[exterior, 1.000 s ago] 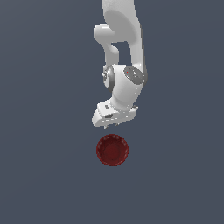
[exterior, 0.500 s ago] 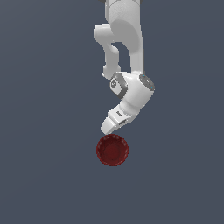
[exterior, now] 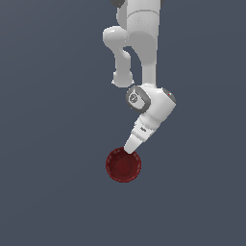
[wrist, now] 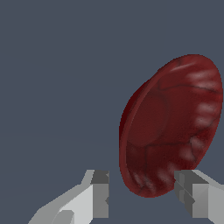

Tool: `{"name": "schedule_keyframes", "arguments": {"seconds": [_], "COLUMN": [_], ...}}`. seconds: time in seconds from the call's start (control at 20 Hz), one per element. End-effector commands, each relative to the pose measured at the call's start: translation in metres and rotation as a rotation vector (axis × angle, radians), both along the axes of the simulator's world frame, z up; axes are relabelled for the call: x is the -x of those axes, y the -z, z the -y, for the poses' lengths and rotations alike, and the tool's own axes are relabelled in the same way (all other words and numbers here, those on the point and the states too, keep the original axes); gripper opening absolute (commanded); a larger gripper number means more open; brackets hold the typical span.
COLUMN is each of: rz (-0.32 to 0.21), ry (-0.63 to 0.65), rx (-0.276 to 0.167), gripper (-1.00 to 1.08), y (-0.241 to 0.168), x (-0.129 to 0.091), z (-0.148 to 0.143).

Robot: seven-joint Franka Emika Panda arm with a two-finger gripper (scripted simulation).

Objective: Pick up the object and move it to a goal position.

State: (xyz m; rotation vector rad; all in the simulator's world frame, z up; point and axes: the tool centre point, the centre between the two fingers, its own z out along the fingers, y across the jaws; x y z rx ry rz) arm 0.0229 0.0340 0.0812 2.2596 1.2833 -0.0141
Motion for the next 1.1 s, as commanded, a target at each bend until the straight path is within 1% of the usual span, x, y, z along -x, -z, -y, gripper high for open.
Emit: {"name": "schedule_keyframes", "arguments": {"seconds": [0.0,0.2,0.45,0.8,1.05], "rz": [-0.006,-0.013,-0.019,-0.020,-0.020], "ry": [-0.062,-0.131,-0.180,-0.182,-0.186], "rx": [0.028,0.059,0.080,0.081,0.083], "gripper": [0.28,0.28,0.28,0.28,0.28], "y": [0.005,0.010,0.014,0.017,0.030], "x": [-0.001,-0.001,-0.001,-0.002,-0.007], "z": [-0.005,-0.010,-0.015,-0.014,-0.006]}}
